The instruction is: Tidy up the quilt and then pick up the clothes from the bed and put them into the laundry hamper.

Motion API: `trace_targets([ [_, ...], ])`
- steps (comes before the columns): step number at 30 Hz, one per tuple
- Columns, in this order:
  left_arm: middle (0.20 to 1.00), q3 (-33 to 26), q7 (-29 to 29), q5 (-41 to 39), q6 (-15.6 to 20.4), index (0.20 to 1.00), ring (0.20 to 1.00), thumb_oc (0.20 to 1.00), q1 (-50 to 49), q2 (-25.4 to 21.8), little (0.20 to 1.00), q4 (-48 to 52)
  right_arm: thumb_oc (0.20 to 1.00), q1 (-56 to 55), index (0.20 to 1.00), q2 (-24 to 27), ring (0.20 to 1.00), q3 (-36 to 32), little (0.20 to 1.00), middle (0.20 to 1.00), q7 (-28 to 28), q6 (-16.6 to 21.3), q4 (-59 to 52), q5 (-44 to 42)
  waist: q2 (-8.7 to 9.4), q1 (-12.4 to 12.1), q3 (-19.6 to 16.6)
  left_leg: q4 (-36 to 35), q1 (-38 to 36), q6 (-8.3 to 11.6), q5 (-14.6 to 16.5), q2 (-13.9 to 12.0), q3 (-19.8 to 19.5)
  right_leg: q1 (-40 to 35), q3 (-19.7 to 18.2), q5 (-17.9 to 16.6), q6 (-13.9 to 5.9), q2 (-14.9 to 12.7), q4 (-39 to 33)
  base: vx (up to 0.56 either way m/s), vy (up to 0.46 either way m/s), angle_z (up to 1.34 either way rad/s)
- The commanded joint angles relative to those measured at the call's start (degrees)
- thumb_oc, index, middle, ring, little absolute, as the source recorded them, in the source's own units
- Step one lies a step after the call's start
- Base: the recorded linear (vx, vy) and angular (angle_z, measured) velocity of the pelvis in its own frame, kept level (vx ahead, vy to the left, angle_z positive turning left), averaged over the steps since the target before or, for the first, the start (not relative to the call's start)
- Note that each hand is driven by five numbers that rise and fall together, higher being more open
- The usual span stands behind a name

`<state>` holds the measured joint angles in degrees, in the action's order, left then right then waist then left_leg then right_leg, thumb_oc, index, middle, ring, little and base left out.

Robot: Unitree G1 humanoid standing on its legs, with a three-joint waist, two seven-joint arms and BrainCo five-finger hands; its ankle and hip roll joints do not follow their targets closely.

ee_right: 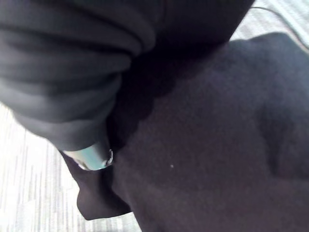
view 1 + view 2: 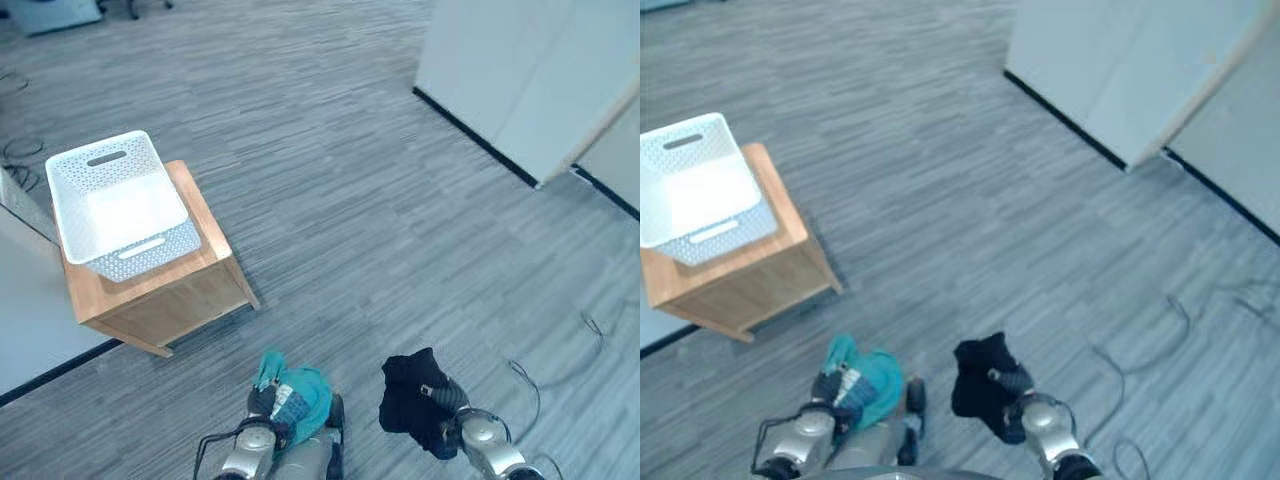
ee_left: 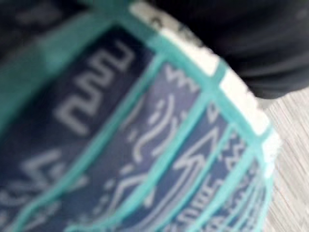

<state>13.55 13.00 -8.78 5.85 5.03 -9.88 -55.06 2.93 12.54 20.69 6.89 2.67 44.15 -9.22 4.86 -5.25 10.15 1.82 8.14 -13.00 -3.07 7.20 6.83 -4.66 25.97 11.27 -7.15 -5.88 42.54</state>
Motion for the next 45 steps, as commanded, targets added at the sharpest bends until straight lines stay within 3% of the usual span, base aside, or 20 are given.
trace_targets([
  [1, 0.2, 0.0, 0.2, 0.0, 2.4, 0.2, 0.2, 0.2, 2.4, -1.8, 0.2, 1.2, 0.2, 4.2, 0.2, 5.4, 0.2, -4.6, 0.2, 0.2, -0.3, 5.3, -4.8, 4.6, -3.97, -0.7, 1.9, -4.1, -10.0, 9.12, 7.0, -5.5, -0.7, 5.5, -7.0, -10.8, -3.06, -3.9, -7.7, 0.59, -0.069, 1.44],
  [2, 0.2, -0.1, 2.0, -1.2, 3.6, 0.2, 0.2, 0.2, 2.8, -2.6, 0.2, 2.4, 0.2, -0.1, 0.2, 6.7, 0.2, -4.4, 0.2, 0.2, -1.6, 5.9, -9.8, 5.8, -4.03, 3.0, 2.6, -5.9, -13.7, 10.42, 8.1, -6.1, -4.5, 9.4, -8.1, -9.1, -1.75, -2.7, -15.1, 0.61, -0.152, 1.42],
  [4, 0.2, 0.4, 1.9, 0.1, 3.8, 0.2, 0.2, 0.2, 3.3, -3.0, 0.2, 2.6, 0.2, -0.4, 0.2, 6.1, 0.2, -4.6, 0.2, 0.2, -3.4, 7.0, -11.4, 1.8, -3.95, 4.2, 2.0, -6.4, -15.6, 11.81, 9.7, -6.4, -8.4, 10.8, -8.9, -8.6, -1.41, -3.6, -28.7, 0.84, -0.249, 1.72],
  [5, 0.2, 0.6, 2.6, -0.3, 4.4, 0.2, 0.2, 0.2, 3.3, -3.0, 0.2, 2.5, 0.2, 0.4, 0.2, 6.1, 0.2, -4.0, 0.2, 0.2, -2.8, 6.6, -10.6, 1.3, -4.01, 5.5, 1.5, -6.8, -18.0, 13.01, 11.9, -7.4, -11.1, 12.7, -13.5, -10.5, -2.21, -3.4, -41.0, 0.65, -0.202, 1.91],
  [9, 0.2, 0.0, 2.2, -0.6, 4.6, 0.2, 0.2, 0.2, 4.9, -3.9, 0.2, 1.4, 0.2, 1.5, 0.2, 5.8, 0.2, -3.6, 0.2, 0.2, -2.8, 5.4, -8.7, 2.6, -3.53, 7.5, 0.3, -3.3, -22.3, 13.86, 15.9, -8.2, -14.6, 13.6, -20.3, -13.0, -4.2, -3.0, -43.4, 0.7, -0.211, 1.47],
  [11, 0.2, -0.3, 1.5, -0.3, 4.8, 0.2, 0.2, 0.2, 3.2, -3.5, 0.2, 1.4, 0.2, 1.3, 0.2, 5.0, 0.2, -3.0, 0.2, 0.2, -2.7, 5.4, -6.6, 4.5, -3.47, 6.8, -0.4, 5.4, -21.3, 15.05, 14.7, -7.5, -15.4, 11.5, -20.4, -12.5, -2.59, -2.5, -41.1, 0.55, -0.169, 1.36],
  [12, 0.2, -0.9, 1.6, -1.1, 4.7, 0.2, 0.2, 0.2, 2.1, -3.1, 0.2, 1.5, 0.2, 2.3, 0.2, 4.8, 0.2, -2.3, 0.2, 0.2, -2.4, 5.6, -4.4, 5.4, -3.82, 5.9, -0.2, 11.9, -19.5, 16.69, 11.7, -7.2, -15.5, 9.0, -19.8, -11.6, -1.25, -1.6, -40.9, 0.52, -0.22, 0.93],
  [13, 0.2, -1.1, 1.5, -1.3, 4.9, 0.2, 0.2, 0.2, 1.5, -3.2, 0.2, 2.1, 0.2, 3.1, 0.2, 4.6, 0.2, -2.2, 0.2, 0.2, -1.9, 5.8, -3.9, 5.5, -3.3, 5.0, 0.4, 19.9, -15.3, 18.17, 8.7, -7.6, -13.5, 6.6, -18.0, -10.9, -0.48, -1.9, -41.3, 0.41, -0.263, 0.88],
  [15, 0.2, -1.9, 1.9, -2.0, 4.9, 0.2, 0.2, 0.2, 0.7, -4.1, 0.2, 3.7, 0.2, 5.8, 0.2, 4.9, 0.2, -1.3, 0.2, 0.2, -0.8, 5.7, -3.5, 5.4, -0.58, 3.0, 1.7, 31.2, -5.5, 17.22, 7.5, -10.2, -4.2, 0.7, -14.0, -8.9, 1.63, -2.4, -44.1, 0.4, -0.357, 0.78],
  [19, 0.2, -2.1, 0.9, -0.5, 4.5, 0.2, 0.2, 0.2, -1.0, -4.6, 0.2, 4.4, 0.2, 6.8, 0.2, 4.7, 0.2, -1.7, 0.2, 0.2, -0.1, 4.9, -0.3, 5.4, 0.24, 1.1, 1.0, 21.0, 1.0, 14.99, 10.0, -10.7, 5.0, -5.2, -9.0, -6.2, 1.64, -1.7, -47.4, 0.36, -0.12, 0.89],
  [20, 0.2, -1.9, 0.9, 1.1, 4.1, 0.2, 0.2, 0.2, -1.7, -4.8, 0.2, 3.8, 0.2, 7.3, 0.2, 4.4, 0.2, -2.4, 0.2, 0.2, 0.3, 4.9, 2.0, 5.5, -0.79, 0.6, 0.1, 10.1, 1.3, 14.72, 6.3, -10.7, 9.6, -7.8, -7.3, -4.1, 1.69, 0.2, -47.5, 0.62, -0.025, 0.96],
  [22, 0.2, -1.6, 0.7, 1.2, 3.6, 0.2, 0.2, 0.2, -1.6, -5.0, 0.2, 3.8, 0.2, 6.9, 0.2, 4.2, 0.2, -3.3, 0.2, 0.2, 1.2, 5.3, 2.9, 5.7, -1.26, 1.0, -0.9, 3.7, -0.6, 14.98, 4.7, -12.1, 16.4, -9.3, -3.5, -3.1, 0.8, 1.1, -44.2, 0.55, -0.004, 0.5],
  [24, 0.2, -1.3, 0.0, 1.2, 3.0, 0.2, 0.2, 0.2, -2.1, -5.5, 0.2, 4.2, 0.2, 6.9, 0.2, 3.3, 0.2, -4.0, 0.2, 0.2, 1.6, 4.9, 4.7, 6.0, -1.39, 0.6, -1.5, -2.0, -5.9, 12.13, 5.7, -8.4, 14.5, -7.6, -0.7, -4.3, -1.9, -1.5, -30.6, 0.48, 0.191, 1.25],
  [26, 0.2, -1.8, 0.1, 1.0, 2.8, 0.2, 0.2, 0.2, -2.3, -5.6, 0.2, 3.8, 0.2, 6.8, 0.2, 2.5, 0.2, -5.4, 0.2, 0.2, 1.3, 4.6, 5.4, 5.6, -1.97, 3.0, -1.0, -5.3, -10.5, 10.05, 6.4, -6.7, 13.5, -2.1, 0.1, -13.0, -6.43, -7.3, -14.0, 0.38, 0.156, 0.89],
  [28, 0.2, -2.1, 0.7, 1.0, 3.0, 0.2, 0.2, 0.2, -2.0, -6.3, 0.2, 3.4, 0.2, 7.5, 0.2, 2.5, 0.2, -6.0, 0.2, 0.2, 1.5, 4.6, 5.3, 5.2, -3.8, 4.6, -0.7, -6.8, -12.4, 10.13, 5.7, -9.1, 12.2, 5.7, -2.8, -13.9, -5.15, -7.8, -4.8, 0.3, -0.039, 1.42],
  [30, 0.2, -1.4, 0.7, 1.0, 3.8, 0.2, 0.2, 0.2, -2.1, -7.8, 0.2, 5.2, 0.2, 8.3, 0.2, 4.1, 0.2, -5.7, 0.2, 0.2, 2.2, 5.2, 2.2, 4.9, -3.47, 6.3, 0.1, -6.8, -13.8, 12.02, 6.0, -10.2, 5.8, 9.4, -8.1, -8.3, -2.04, -5.3, -18.5, 0.48, -0.407, 2.45],
  [31, 0.2, -1.4, 1.0, 0.9, 4.4, 0.2, 0.2, 0.2, -2.8, -8.8, 0.2, 6.4, 0.2, 8.3, 0.2, 5.1, 0.2, -5.7, 0.2, 0.2, 2.8, 5.5, -0.3, 4.5, -2.19, 7.2, 0.0, -6.8, -14.0, 12.9, 6.8, -9.6, 1.4, 9.1, -17.7, -8.5, -1.2, -3.2, -35.1, 0.51, -0.523, 2.41],
  [34, 0.2, -3.2, 2.0, 0.1, 4.8, 0.2, 0.2, 0.2, -2.4, -10.1, 0.2, 6.1, 0.2, 7.3, 0.2, 7.7, 0.2, -7.0, 0.2, 0.2, 3.2, 5.6, -4.3, 3.7, -0.92, 8.6, 0.4, -6.8, -14.1, 13.83, 8.0, -9.8, -6.2, 11.9, -34.9, -12.2, -2.96, -2.2, -43.2, 0.34, -0.334, 1.39],
  [37, 0.2, -4.4, 0.2, 0.1, 5.1, 0.2, 0.2, 0.2, -2.3, -12.0, 0.2, 5.9, 0.2, 7.1, 0.2, 8.9, 0.2, -8.0, 0.2, 0.2, 3.4, 5.9, -9.7, 5.1, 0.56, 7.8, -0.1, -5.8, -15.1, 14.49, 9.3, -9.7, -9.9, 9.0, -31.8, -12.0, -2.36, -3.6, -44.2, 0.27, -0.347, 2.27],
  [45, 0.2, -6.1, -1.1, -1.1, 6.2, 0.2, 0.2, 0.2, -6.7, -10.5, 0.2, 8.4, 0.2, 14.3, 0.2, 17.9, 0.2, -7.6, 0.2, 0.2, 2.4, 7.8, -23.0, 8.8, -0.54, 7.7, -1.7, -4.3, -14.3, 17.4, 8.5, -13.4, -10.0, 4.5, -26.1, -10.6, -0.99, -1.6, -47.5, 0.17, -0.192, 0.48],
])
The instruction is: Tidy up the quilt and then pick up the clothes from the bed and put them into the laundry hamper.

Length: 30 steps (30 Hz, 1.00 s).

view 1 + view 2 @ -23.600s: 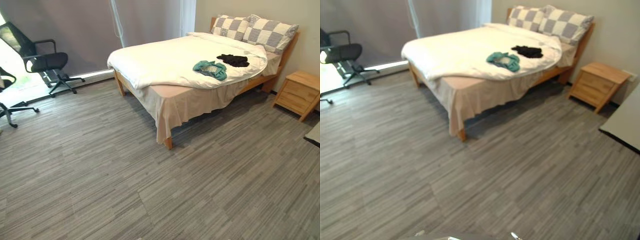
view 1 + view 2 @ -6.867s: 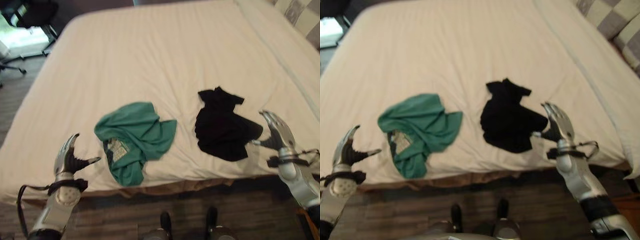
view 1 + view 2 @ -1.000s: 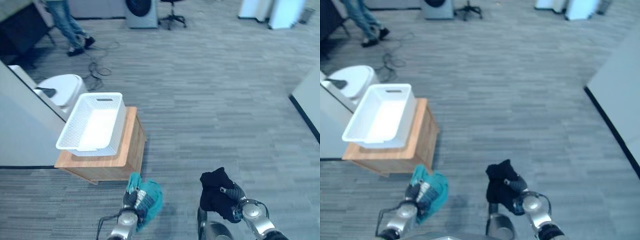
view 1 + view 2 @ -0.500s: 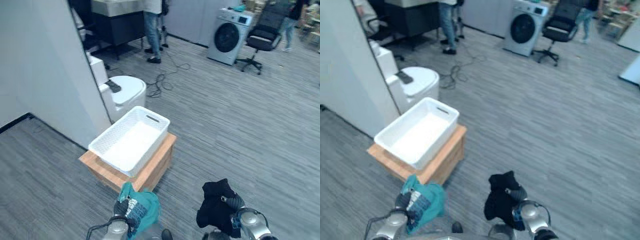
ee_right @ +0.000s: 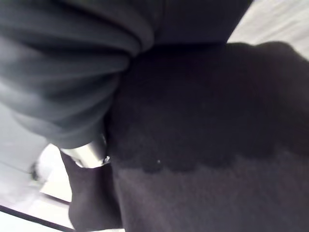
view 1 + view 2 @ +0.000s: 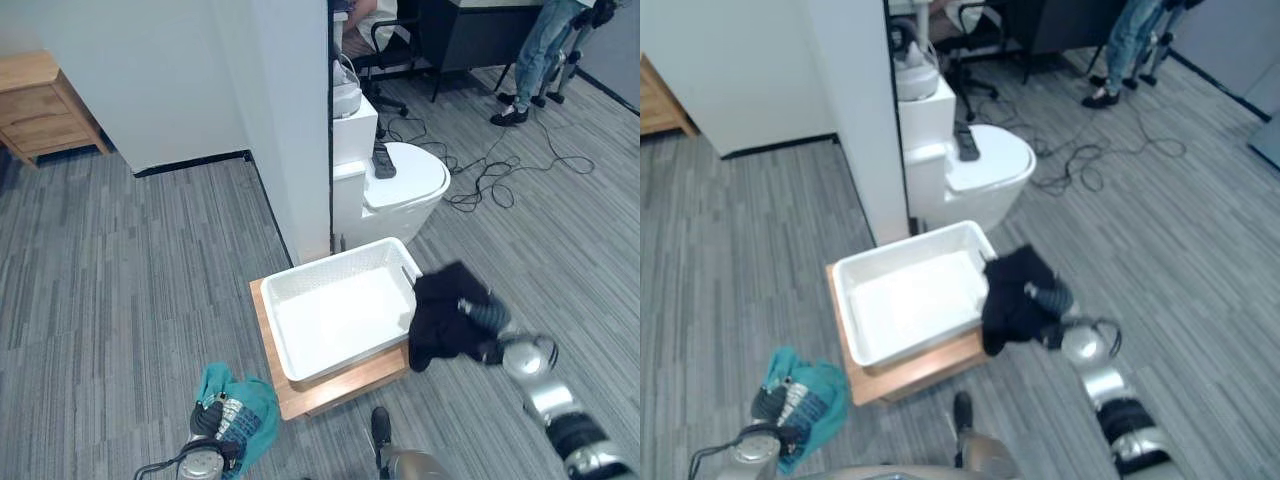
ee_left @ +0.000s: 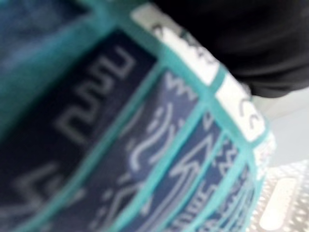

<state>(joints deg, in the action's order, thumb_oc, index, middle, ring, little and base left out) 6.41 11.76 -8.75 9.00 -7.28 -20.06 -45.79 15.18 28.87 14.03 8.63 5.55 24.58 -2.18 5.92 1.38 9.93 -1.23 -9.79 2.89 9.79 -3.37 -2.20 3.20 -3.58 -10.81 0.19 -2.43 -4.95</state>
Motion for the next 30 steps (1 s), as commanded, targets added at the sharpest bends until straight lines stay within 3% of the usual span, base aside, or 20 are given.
trace_targets([
  [1, 0.2, 1.5, -0.4, -2.1, 2.9, 0.2, 0.2, 0.2, 6.1, -0.1, 0.2, -0.7, 0.2, 3.5, 0.2, 4.5, 0.2, -1.4, 0.2, 0.2, 1.0, 4.9, -6.6, 2.4, -1.0, 2.1, -1.2, 0.7, 5.3, 1.56, -4.4, -2.9, 7.0, -4.5, 6.9, 12.7, -8.17, -6.3, 0.0, -0.05, -0.079, 0.29],
  [2, 0.2, 1.5, -0.2, -2.1, 2.6, 0.2, 0.2, 0.2, 6.6, -0.1, 0.2, -0.7, 0.2, 4.7, 0.2, 5.8, 0.2, -1.5, 0.2, 0.2, 1.6, 4.7, -8.0, 2.9, -0.42, 2.7, -0.8, 3.4, 6.6, 1.48, -4.3, -3.1, 11.6, -5.1, 8.3, 13.5, -7.9, -6.6, 0.0, -0.05, -0.078, 0.84],
  [3, 0.2, 1.5, -0.2, -2.1, 2.6, 0.2, 0.2, 0.2, 6.7, -0.1, 0.2, -0.7, 0.2, 4.8, 0.2, 5.9, 0.2, -1.5, 0.2, 0.2, 1.6, 4.7, -8.0, 2.9, -0.43, 2.6, -0.8, 3.8, 6.8, 1.49, -4.1, -3.1, 11.7, -5.0, 8.3, 13.5, -7.9, -6.6, 0.0, -0.05, -0.031, 1.1],
  [5, 0.2, 1.4, -1.3, -2.4, 2.2, 0.2, 0.2, 0.2, 6.4, -0.2, 0.2, -0.6, 0.2, 5.6, 0.2, 8.0, 0.2, -2.5, 0.2, 0.2, 1.9, 4.6, -11.8, 4.2, -0.58, 3.8, -0.5, 3.3, 7.1, 2.1, -5.3, -5.2, 19.0, -5.6, 10.8, 13.4, -7.92, -6.8, 0.0, 0.0, -0.004, 0.45],
  [9, 0.2, 1.0, -2.4, -1.1, 1.6, 0.2, 0.2, 0.2, 3.6, 0.2, 0.2, -1.3, 0.2, 9.1, 0.2, 6.6, 0.2, -0.2, 0.2, 0.2, 0.6, 4.8, -16.2, 5.1, -1.1, 3.6, -1.5, -1.4, 4.6, 2.01, -7.5, -6.3, 20.3, -6.3, 12.0, 12.8, -8.26, -6.5, 0.0, 0.07, -0.001, 0.09],
  [16, 0.2, 0.4, -1.6, -3.2, 2.3, 0.2, 0.2, 0.2, 3.8, -0.7, 0.2, -1.7, 0.2, 15.4, 0.2, 0.1, 0.2, 8.3, 0.2, 0.2, -1.2, 3.3, -8.4, 5.6, -1.26, 1.8, -0.6, -3.8, 4.4, 2.62, -9.1, -7.1, 20.7, -4.8, 12.1, 12.3, -8.45, -6.4, 0.0, 0.03, 0.006, -0.01],
  [17, 0.2, 0.4, -1.4, -3.7, 2.5, 0.2, 0.2, 0.2, 4.1, -0.9, 0.2, -1.0, 0.448, 15.8, 0.448, -0.8, 0.448, 9.3, 0.448, 0.448, -1.3, 3.0, -6.4, 6.0, -1.4, 1.5, -0.2, -3.8, 4.7, 2.71, -9.3, -7.1, 20.5, -4.5, 12.3, 12.3, -8.44, -6.4, 0.0, -0.04, -0.012, 0.02],
  [18, 0.2, 0.5, -1.3, -3.9, 2.8, 0.2, 0.2, 0.2, 4.4, -1.2, 0.2, 0.0, 1.0, 16.5, 1.0, -1.3, 1.0, 10.3, 1.0, 1.0, -1.4, 2.6, -4.1, 7.0, -1.52, 1.1, 0.3, -3.8, 5.2, 2.88, -9.5, -7.3, 20.1, -4.1, 12.5, 12.2, -8.44, -6.4, 0.0, -0.06, -0.018, 0.06],
  [21, 0.2, 0.6, -0.5, -3.4, 4.1, 0.2, 0.2, 0.2, 5.4, -3.0, 0.2, 5.3, 1.0, 18.1, 1.0, -1.3, 1.0, 12.4, 1.0, 1.0, -0.3, 1.5, 1.7, 11.9, -1.97, 0.1, 1.5, -3.8, 7.1, 3.35, -10.4, -7.7, 19.1, -2.9, 13.3, 12.2, -8.42, -6.2, 0.0, -0.08, -0.031, 0.31],
  [22, 0.2, 0.0, 0.6, -1.2, 5.2, 0.2, 0.2, 0.2, 5.7, -5.2, 0.2, 11.6, 1.0, 18.2, 1.0, 0.2, 1.0, 12.9, 1.0, 1.0, 1.0, 1.3, 2.8, 16.6, -2.41, -0.3, 2.1, -3.8, 7.7, 3.58, -10.5, -7.9, 18.6, -2.6, 13.8, 12.4, -8.53, -6.2, 0.0, -0.05, -0.026, 0.39],
  [30, 0.2, -4.0, -0.4, 1.8, 8.8, 0.2, 0.2, 0.2, 4.5, -9.3, 0.2, 31.1, 1.0, 8.1, 1.0, 7.1, 1.0, 9.3, 1.0, 1.0, 1.8, 1.1, -1.4, 28.2, -3.47, 0.2, 1.6, -3.8, 6.8, 3.79, -10.2, -8.1, 17.3, -4.2, 14.3, 13.2, -8.63, -6.4, 0.0, 0.0, -0.013, 0.08],
])
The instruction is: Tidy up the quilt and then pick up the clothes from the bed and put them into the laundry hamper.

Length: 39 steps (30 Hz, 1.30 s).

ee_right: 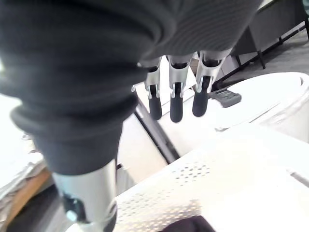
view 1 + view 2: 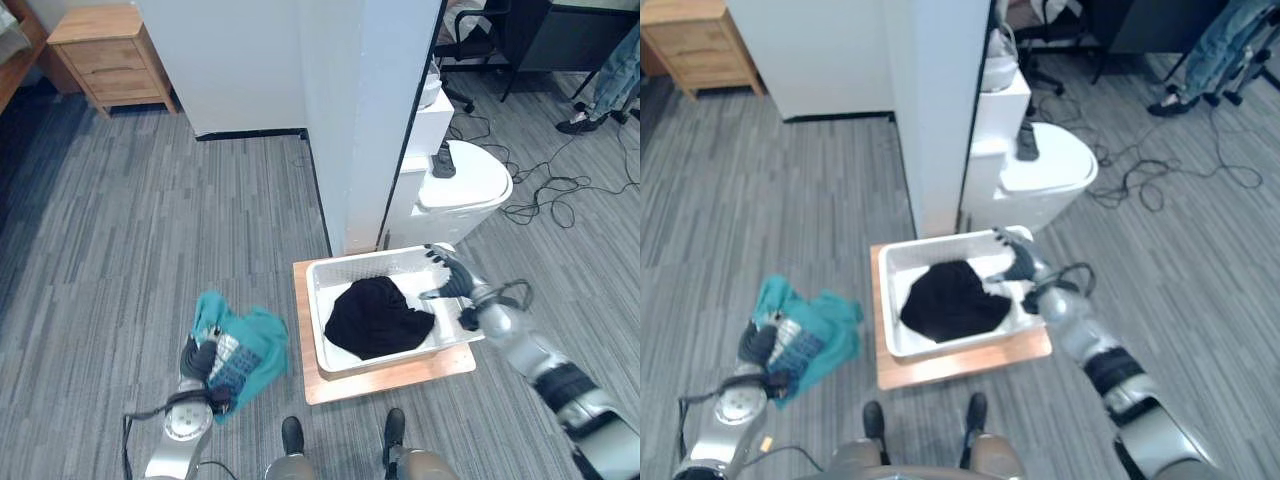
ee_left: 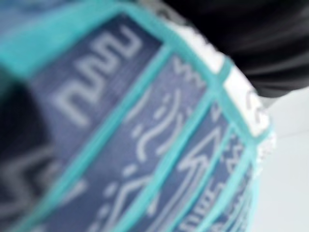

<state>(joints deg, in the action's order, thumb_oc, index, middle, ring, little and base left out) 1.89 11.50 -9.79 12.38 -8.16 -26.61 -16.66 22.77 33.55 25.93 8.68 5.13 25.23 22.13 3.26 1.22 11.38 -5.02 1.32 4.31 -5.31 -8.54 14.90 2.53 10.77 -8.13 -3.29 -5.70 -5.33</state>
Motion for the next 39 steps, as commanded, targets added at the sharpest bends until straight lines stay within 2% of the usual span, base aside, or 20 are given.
trace_targets([
  [1, 0.2, 0.5, -0.6, 3.0, 6.0, 0.2, 0.2, 0.2, 5.4, -3.3, 0.2, 4.5, 1.0, -1.4, 1.0, 3.3, 1.0, -3.8, 1.0, 1.0, 2.0, 1.8, -2.9, 4.4, -0.93, 0.8, 0.1, 0.0, -4.7, 2.39, 5.0, -2.8, 0.1, -4.0, 0.0, 10.6, -5.2, -3.2, 0.3, 0.0, 0.0, 0.0],
  [2, 0.2, 0.5, -0.6, 3.0, 6.0, 0.2, 0.2, 0.2, 5.4, -3.3, 0.2, 4.5, 1.0, -1.4, 1.0, 3.3, 1.0, -3.8, 1.0, 1.0, 2.0, 1.7, -2.9, 4.4, -0.93, 0.7, 0.0, 0.0, -4.7, 2.39, 5.0, -2.8, 0.2, -3.9, 0.0, 10.6, -5.19, -3.2, 0.3, 0.0, 0.0, 0.0],
  [5, 0.2, 1.1, -3.5, -0.5, 7.5, 0.2, 0.2, 0.2, 7.1, -4.1, 0.2, 13.2, 1.0, -8.5, 1.0, 6.4, 1.0, -9.5, 1.0, 1.0, 1.8, 2.4, -8.7, 4.9, -1.37, 3.5, -1.1, 0.0, -6.8, 2.24, 6.1, -2.7, 1.0, -4.9, -0.9, 10.7, -5.43, -3.2, 0.3, 0.03, -0.006, -0.06],
  [7, 0.2, 2.1, -4.0, -0.7, 7.8, 0.2, 0.2, 0.2, 8.0, -4.2, 0.2, 14.2, 1.0, -9.6, 1.0, 6.7, 1.0, -10.6, 1.0, 1.0, 2.0, 2.5, -8.9, 4.8, -1.44, 4.2, -1.4, 0.0, -6.9, 2.16, 6.1, -2.6, 1.4, -4.6, -1.4, 10.4, -5.5, -3.2, 0.3, 0.02, 0.01, -0.13],
  [9, 0.2, 2.9, -4.2, -0.2, 7.7, 0.2, 0.2, 0.2, 8.9, -4.5, 0.2, 14.9, 1.0, -10.2, 1.0, 6.8, 1.0, -11.5, 1.0, 1.0, 2.2, 2.4, -8.8, 4.9, -1.52, 4.7, -1.6, 0.0, -7.1, 2.11, 6.2, -2.5, 1.8, -4.5, -1.6, 10.3, -5.59, -3.3, 0.3, 0.02, 0.02, -0.27],
  [10, 0.2, 5.4, -3.6, 2.5, 6.9, 0.2, 0.2, 0.2, 11.6, -4.2, 0.2, 15.6, 1.0, -12.4, 1.0, 6.8, 1.0, -13.7, 1.0, 1.0, 2.7, 2.3, -10.2, 4.7, -1.76, 6.1, -2.0, 0.0, -7.7, 2.01, 6.5, -2.5, 2.7, -4.1, -2.5, 10.1, -5.66, -3.2, 0.3, 0.04, 0.014, -0.33],
  [12, 0.2, 7.9, -3.5, 4.3, 6.0, 0.2, 0.2, 0.2, 13.7, -2.7, 0.2, 15.7, 1.0, -15.0, 1.0, 6.2, 1.0, -15.7, 1.0, 1.0, 3.1, 2.4, -11.6, 4.6, -1.72, 7.3, -2.2, 0.0, -8.3, 1.9, 7.0, -2.5, 3.6, -3.9, -3.2, 9.9, -5.88, -3.2, 0.3, 0.06, -0.003, -0.2],
  [20, 0.2, 15.9, -1.6, 13.1, 0.0, 0.2, 0.2, 0.2, 21.1, 4.9, 0.2, 5.2, 1.0, -20.7, 1.0, 1.9, 1.0, -16.9, 1.0, 1.0, 4.3, 1.6, -11.9, 2.9, -1.12, 11.9, -1.9, 0.0, -8.4, 1.71, 8.1, -2.6, 6.7, -0.5, -6.5, 8.8, -6.74, -2.7, 0.3, -0.01, -0.025, -0.33],
  [23, 0.2, 16.7, -1.0, 14.5, -0.9, 0.2, 0.2, 0.2, 21.5, 5.9, 0.2, 1.9, 1.0, -21.3, 1.0, 0.9, 1.0, -16.1, 1.0, 1.0, 4.3, 1.4, -11.7, 3.0, -0.93, 12.4, -1.6, 0.0, -7.8, 1.77, 8.0, -2.6, 7.0, 0.6, -7.1, 8.5, -6.75, -2.5, 0.3, -0.02, -0.037, -0.25],
  [28, 0.2, 17.4, 3.1, 19.5, -3.7, 0.2, 0.2, 0.2, 23.1, 7.1, 0.2, -9.3, 1.0, -21.4, 1.0, -1.6, 1.0, -13.9, 1.0, 1.0, 5.1, 1.1, -9.7, 2.0, -0.53, 12.8, -0.5, 0.0, -5.8, 1.99, 7.4, -2.9, 7.9, 3.4, -7.7, 7.7, -6.67, -2.3, 0.3, -0.06, -0.02, -0.11],
  [29, 1.0, 17.4, 3.8, 20.5, -4.4, 1.0, 1.0, 1.0, 23.5, 7.4, 1.0, -12.0, 1.0, -21.6, 1.0, -1.9, 1.0, -13.7, 1.0, 1.0, 5.2, 1.1, -9.3, 1.6, -0.46, 12.8, -0.5, 0.0, -5.6, 2.05, 7.3, -3.0, 8.0, 3.7, -7.9, 7.7, -6.63, -2.3, 0.3, -0.02, -0.018, -0.08],
  [32, 1.0, 15.4, 7.1, 24.2, -7.5, 1.0, 1.0, 1.0, 23.0, 7.1, 1.0, -16.6, 1.0, -23.0, 1.0, -2.4, 1.0, -13.3, 1.0, 1.0, 5.8, 1.3, -8.4, 1.3, -0.35, 12.7, -0.4, 0.0, -5.3, 2.27, 7.1, -3.2, 8.0, 3.9, -7.5, 7.7, -6.44, -2.2, 0.3, -0.01, -0.008, -0.01],
  [36, 1.0, 14.1, 7.6, 23.2, -7.8, 1.0, 1.0, 1.0, 21.8, 7.7, 1.0, -18.3, 1.0, -23.5, 1.0, -2.9, 1.0, -12.7, 1.0, 1.0, 5.8, 1.2, -7.5, 0.8, -0.46, 12.4, -0.5, 0.0, -5.4, 2.35, 7.0, -3.3, 7.7, 3.3, -7.1, 8.0, -6.2, -2.2, 0.3, 0.01, -0.004, 0.03],
  [39, 1.0, 12.1, 7.7, 19.3, -7.0, 1.0, 1.0, 1.0, 19.2, 7.9, 1.0, -17.2, 1.0, -23.1, 1.0, -3.9, 1.0, -11.3, 1.0, 1.0, 5.5, 0.6, -4.3, -0.2, -0.6, 11.5, -0.8, 0.0, -6.3, 2.52, 7.0, -3.5, 7.1, 1.7, -6.4, 8.4, -5.76, -2.3, 0.3, 0.04, 0.002, 0.06],
])
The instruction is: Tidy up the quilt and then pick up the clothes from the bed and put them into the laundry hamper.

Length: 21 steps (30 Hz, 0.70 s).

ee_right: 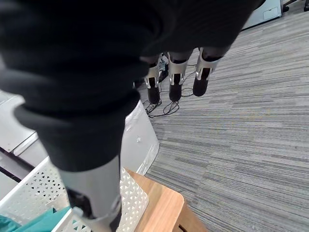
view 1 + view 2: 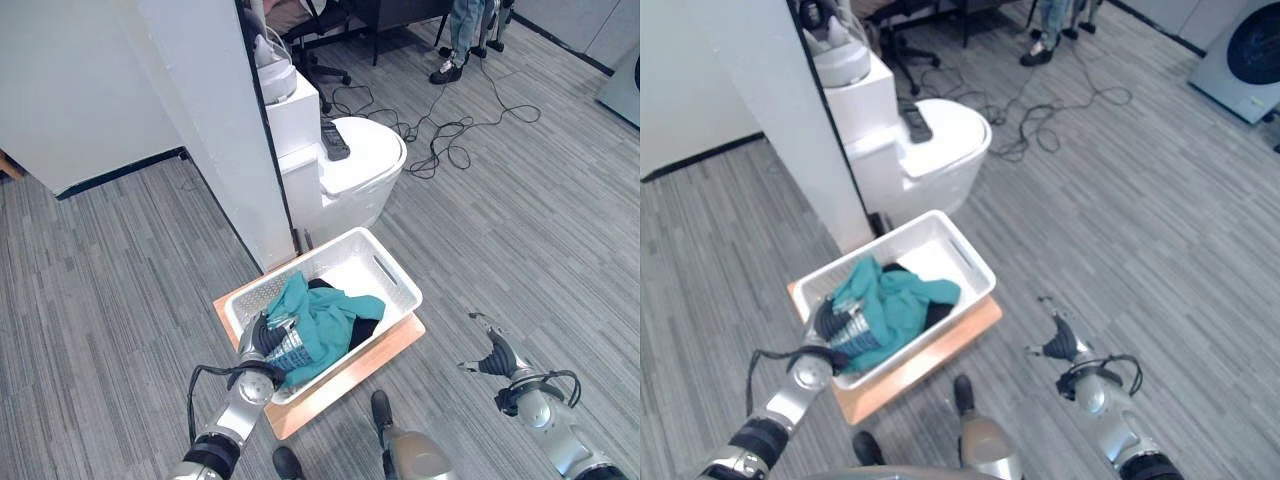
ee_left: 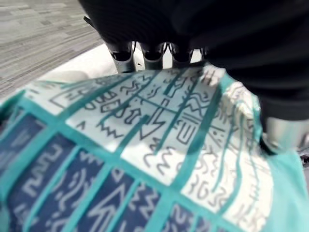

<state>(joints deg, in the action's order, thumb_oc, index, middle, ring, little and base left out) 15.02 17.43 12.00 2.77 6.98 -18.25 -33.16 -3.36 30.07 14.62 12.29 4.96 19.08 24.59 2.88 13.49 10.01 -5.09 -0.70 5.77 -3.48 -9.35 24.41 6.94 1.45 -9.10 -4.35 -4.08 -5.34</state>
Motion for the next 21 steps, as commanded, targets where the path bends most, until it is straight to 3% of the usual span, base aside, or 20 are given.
trace_targets([
  [1, 1.0, -1.7, 1.8, -3.4, 3.0, 1.0, 1.0, 1.0, 3.1, -0.8, 1.0, 0.0, 1.0, 3.3, 1.0, -0.8, 1.0, 0.5, 1.0, 1.0, 1.8, 0.6, 3.1, -2.8, -0.25, -1.0, 0.5, 0.1, -4.5, 1.06, 5.2, -2.7, -2.6, -3.3, 3.3, 9.5, -4.62, -3.9, 0.3, 0.04, 0.008, 0.08],
  [5, 1.0, -3.9, 1.8, -9.0, 5.5, 1.0, 1.0, 1.0, -0.2, -1.0, 1.0, 3.4, 1.0, 3.7, 1.0, -2.5, 1.0, 1.6, 1.0, 1.0, 1.4, -0.1, 7.9, -4.2, -0.5, -2.2, 0.0, 0.1, -5.3, 1.09, 5.2, -2.6, -3.5, -5.0, 4.0, 9.9, -4.42, -3.8, 0.3, 0.03, 0.009, 0.13],
  [7, 1.0, -7.5, 1.4, -19.8, 8.5, 1.0, 1.0, 1.0, -3.3, -0.1, 1.0, 3.7, 1.0, 4.6, 1.0, -4.9, 1.0, 1.8, 1.0, 1.0, 1.1, -1.1, 13.5, -7.9, -0.66, -3.4, -0.4, 0.1, -5.7, 1.04, 5.1, -2.5, -4.5, -6.2, 4.9, 10.1, -4.2, -3.9, 0.3, 0.01, 0.008, 0.19],
  [10, 1.0, -11.0, 1.2, -26.5, 9.5, 1.0, 1.0, 1.0, -5.4, 0.6, 1.0, -1.5, 1.0, 5.9, 1.0, -7.4, 1.0, 2.7, 1.0, 1.0, 0.9, -1.7, 20.2, -10.2, -0.74, -4.6, -0.8, 0.1, -5.9, 1.03, 4.8, -2.3, -5.5, -7.1, 5.5, 10.4, -3.94, -3.8, 0.3, 0.01, 0.016, 0.21],
  [13, 1.0, -12.7, 0.6, -30.1, 8.7, 1.0, 1.0, 1.0, -7.1, 1.7, 1.0, -10.7, 1.0, 7.5, 1.0, -9.7, 1.0, 2.5, 1.0, 1.0, 1.3, -2.2, 27.0, -11.9, -1.0, -5.5, -1.4, 0.1, -6.3, 1.02, 4.9, -2.1, -6.3, -8.1, 6.2, 10.5, -3.96, -4.0, 0.3, 0.04, 0.039, 0.23],
  [16, 1.0, -14.6, -2.2, -33.3, 6.4, 1.0, 1.0, 1.0, -8.8, 3.4, 1.0, -27.7, 1.0, 8.5, 1.0, -13.2, 1.0, 1.2, 1.0, 1.0, 1.5, -2.9, 36.3, -16.6, -1.2, -6.5, -2.3, 0.1, -6.6, 0.97, 4.9, -1.8, -7.2, -9.2, 7.1, 10.7, -4.11, -4.4, 0.3, 0.06, 0.055, 0.16],
  [21, 1.0, -13.5, -5.0, -30.3, 3.9, 1.0, 1.0, 1.0, -9.2, 4.6, 1.0, -37.4, 1.0, 10.0, 1.0, -16.7, 1.0, -1.8, 1.0, 1.0, 0.9, -3.4, 46.9, -23.7, -1.51, -6.7, -2.7, 0.1, -6.9, 0.87, 5.4, -1.6, -7.4, -9.7, 7.5, 10.8, -4.3, -4.7, 0.3, 0.02, 0.05, 0.11],
])
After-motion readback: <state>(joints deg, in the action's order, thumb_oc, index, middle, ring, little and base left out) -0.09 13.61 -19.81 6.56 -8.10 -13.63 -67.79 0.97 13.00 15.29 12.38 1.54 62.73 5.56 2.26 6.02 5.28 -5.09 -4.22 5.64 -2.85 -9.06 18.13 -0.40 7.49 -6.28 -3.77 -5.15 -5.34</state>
